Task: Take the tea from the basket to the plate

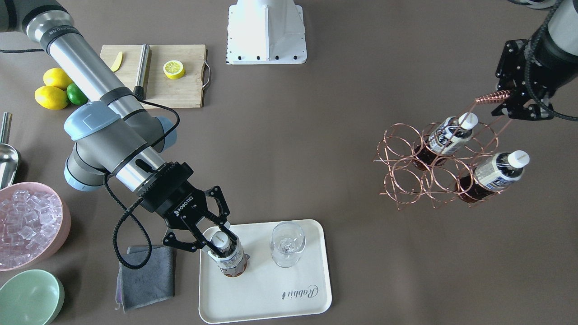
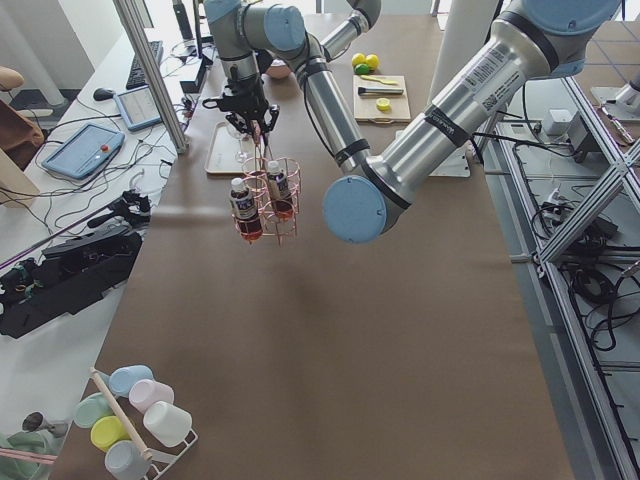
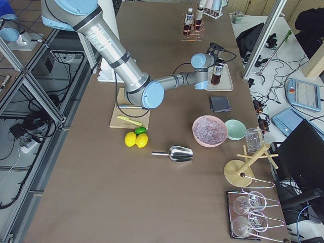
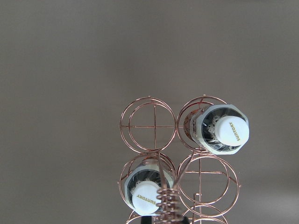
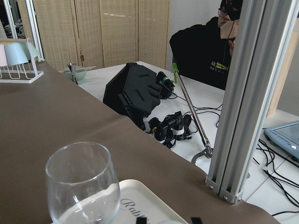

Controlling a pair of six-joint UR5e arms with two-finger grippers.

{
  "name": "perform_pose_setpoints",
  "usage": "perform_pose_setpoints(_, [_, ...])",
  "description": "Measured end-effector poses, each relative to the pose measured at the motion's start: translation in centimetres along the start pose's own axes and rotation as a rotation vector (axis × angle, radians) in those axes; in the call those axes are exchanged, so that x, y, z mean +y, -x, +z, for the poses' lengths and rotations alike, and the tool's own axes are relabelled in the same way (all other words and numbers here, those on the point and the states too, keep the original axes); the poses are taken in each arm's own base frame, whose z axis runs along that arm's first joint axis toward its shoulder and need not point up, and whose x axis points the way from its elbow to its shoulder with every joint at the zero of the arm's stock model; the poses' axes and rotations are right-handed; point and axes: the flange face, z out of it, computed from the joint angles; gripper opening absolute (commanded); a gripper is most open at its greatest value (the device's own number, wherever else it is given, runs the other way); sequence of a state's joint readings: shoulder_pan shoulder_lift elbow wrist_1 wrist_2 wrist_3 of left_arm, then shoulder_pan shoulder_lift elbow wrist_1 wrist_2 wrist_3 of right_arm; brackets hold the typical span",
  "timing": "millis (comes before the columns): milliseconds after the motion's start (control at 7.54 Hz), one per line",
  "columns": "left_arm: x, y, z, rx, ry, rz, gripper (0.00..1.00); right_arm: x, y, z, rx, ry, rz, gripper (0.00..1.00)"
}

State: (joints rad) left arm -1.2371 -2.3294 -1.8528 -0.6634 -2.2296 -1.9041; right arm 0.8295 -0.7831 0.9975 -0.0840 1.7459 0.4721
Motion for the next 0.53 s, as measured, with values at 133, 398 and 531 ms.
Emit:
perform_pose_setpoints(133, [-2.4,-2.0,0.6,0.008,-0.043,0.035,0.00,0.0,0.1,0.0,-0.001,-0.003,0.000,0.62])
perform_pose_setpoints(398, [-7.7,-6.1,3.1,0.041,-0.073,0.055,0.00,0.1,0.2,0.0,-0.002,-0.004,0.001,1.00])
perform_pose_setpoints(531, [-10.3,-8.5,4.5,0.050,-0.078,0.063,0.00,0.1,0.2,-0.1,-0.003,-0.003,0.001,1.00])
